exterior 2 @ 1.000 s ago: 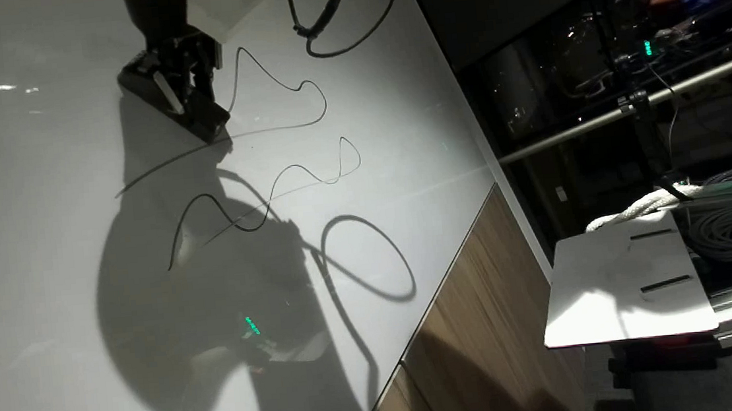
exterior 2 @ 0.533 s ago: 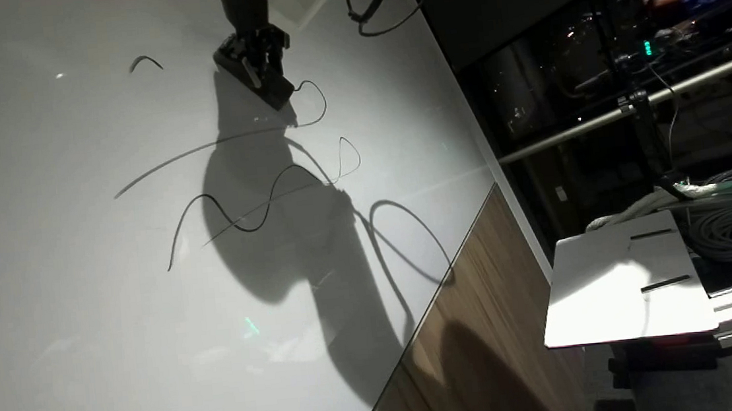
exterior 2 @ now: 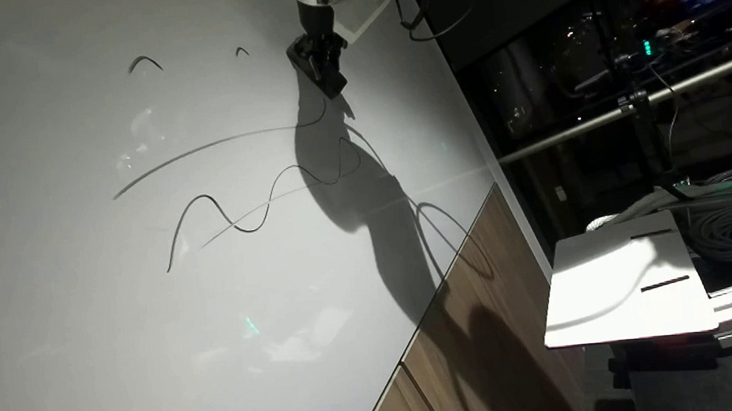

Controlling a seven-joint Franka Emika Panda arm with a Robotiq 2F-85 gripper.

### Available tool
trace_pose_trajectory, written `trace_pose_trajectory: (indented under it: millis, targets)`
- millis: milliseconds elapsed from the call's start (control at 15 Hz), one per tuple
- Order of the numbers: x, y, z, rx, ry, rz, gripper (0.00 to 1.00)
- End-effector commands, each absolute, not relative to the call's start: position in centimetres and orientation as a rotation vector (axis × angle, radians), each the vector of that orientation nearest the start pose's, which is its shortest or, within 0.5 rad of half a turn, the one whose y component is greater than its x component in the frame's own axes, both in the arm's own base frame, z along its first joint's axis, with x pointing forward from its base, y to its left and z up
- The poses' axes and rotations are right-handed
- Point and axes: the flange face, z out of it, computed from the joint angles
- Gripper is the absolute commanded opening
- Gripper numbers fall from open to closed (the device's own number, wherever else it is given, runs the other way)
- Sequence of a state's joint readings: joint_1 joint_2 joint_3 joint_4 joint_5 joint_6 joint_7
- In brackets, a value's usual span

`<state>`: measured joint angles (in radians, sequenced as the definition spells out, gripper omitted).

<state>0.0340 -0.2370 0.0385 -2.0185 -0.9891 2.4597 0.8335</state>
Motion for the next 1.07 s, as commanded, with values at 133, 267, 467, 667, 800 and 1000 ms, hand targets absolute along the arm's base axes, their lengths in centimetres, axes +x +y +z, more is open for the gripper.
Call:
trace_pose_trajectory:
  millis: [133,267,467,667,800,1000]
  targets:
    - [53.5,5.1,62.0,-3.067,0.215,-1.564,0.29]
    - [53.7,5.2,62.2,-3.049,0.176,-1.534,0.29]
    - [54.0,5.8,64.0,-3.040,0.111,-1.529,0.29]
    - [54.5,7.0,64.0,-3.050,0.027,-1.523,0.29]
    - [54.9,7.6,62.6,-3.068,-0.019,-1.508,0.29]
    - [55.7,8.3,60.9,-3.085,-0.059,-1.478,0.29]
